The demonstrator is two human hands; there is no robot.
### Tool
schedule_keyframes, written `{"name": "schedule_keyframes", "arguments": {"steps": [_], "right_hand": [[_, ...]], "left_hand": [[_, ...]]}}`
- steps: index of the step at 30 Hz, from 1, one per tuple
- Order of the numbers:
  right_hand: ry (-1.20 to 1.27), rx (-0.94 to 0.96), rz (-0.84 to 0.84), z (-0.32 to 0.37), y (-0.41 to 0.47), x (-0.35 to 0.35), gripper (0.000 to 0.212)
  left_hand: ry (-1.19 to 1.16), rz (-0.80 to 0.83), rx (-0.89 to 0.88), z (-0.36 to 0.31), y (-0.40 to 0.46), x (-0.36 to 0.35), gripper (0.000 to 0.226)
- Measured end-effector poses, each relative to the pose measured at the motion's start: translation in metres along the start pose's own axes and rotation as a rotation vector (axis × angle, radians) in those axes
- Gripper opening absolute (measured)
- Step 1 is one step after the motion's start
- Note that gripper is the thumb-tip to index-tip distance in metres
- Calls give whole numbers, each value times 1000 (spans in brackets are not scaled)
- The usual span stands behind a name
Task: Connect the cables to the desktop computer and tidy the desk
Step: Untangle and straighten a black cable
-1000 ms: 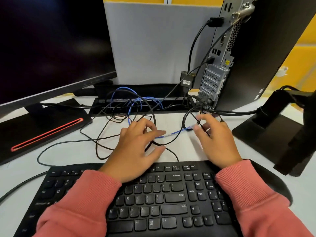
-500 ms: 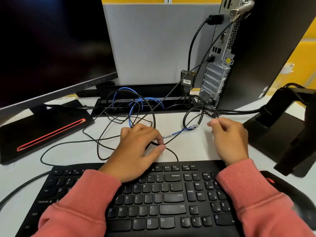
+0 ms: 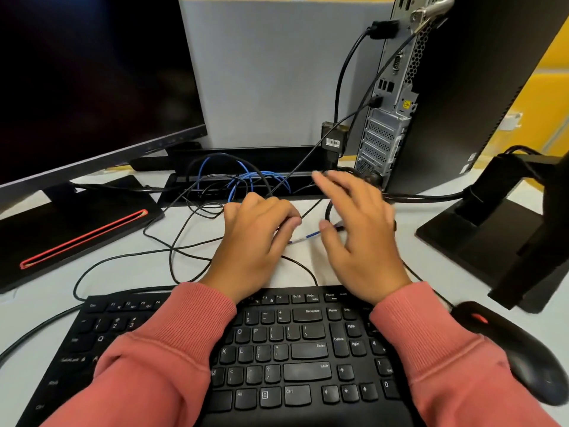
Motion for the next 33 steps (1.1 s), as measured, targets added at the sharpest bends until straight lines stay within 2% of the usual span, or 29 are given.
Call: {"name": "schedule_keyframes", "arguments": {"steps": [3,5,7,10,12,13,16,17,18,20,21,22,23,25,26,28,31,33], "right_hand": [[4,100,92,15,3,-18,30],[43,127,82,17,8,-22,22],[132,106,-39,14,14,-9,24],[420,-86,-390,-8,23,38,24],[528,-245,-595,-29,24,57,23],[532,-295,-605,-35,23,56,23],[428,-332,-421,-40,24,33,19],[363,-318,-383,-34,22,28,28],[289,-277,-354,-25,20,26,44],[85,-97,-254,-1,16,22,75],[3,22,-165,12,12,15,80],[-38,115,-45,18,7,2,76],[-41,169,78,19,2,-10,62],[64,167,205,16,0,-20,19],[152,118,198,11,4,-17,20],[305,-15,53,-2,16,2,31],[527,-275,-356,-39,28,42,29],[499,-493,-526,-61,23,50,28]], "left_hand": [[-74,-70,19,3,-2,6,17],[-146,-87,36,5,-6,8,16],[-197,-21,55,5,-8,3,12],[-136,149,77,8,-9,-11,19],[-115,123,72,9,-7,-9,22],[-104,86,62,8,-6,-5,22],[-29,-26,35,3,-5,7,19],[4,-57,35,4,-5,10,18],[33,-72,35,5,-6,11,19],[63,-54,8,4,-6,11,19],[71,-40,-19,3,-5,10,18],[74,-33,-44,0,-5,9,18],[73,-34,-57,-1,-5,10,18],[48,-33,-47,-1,-6,10,19],[32,-21,-30,1,-6,9,21],[31,34,26,7,-8,4,28],[26,79,111,16,-9,0,35],[-32,42,136,16,-9,2,34]]}}
Point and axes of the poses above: each hand's wrist, its own y-axis towards the middle knuckle, its own x-axis out of the back of the hand, z = x × y, the point moved 6 cm from there along y, towards the middle knuckle, and after that the axes turned 14 degrees about -x, right-handed, at the moved point
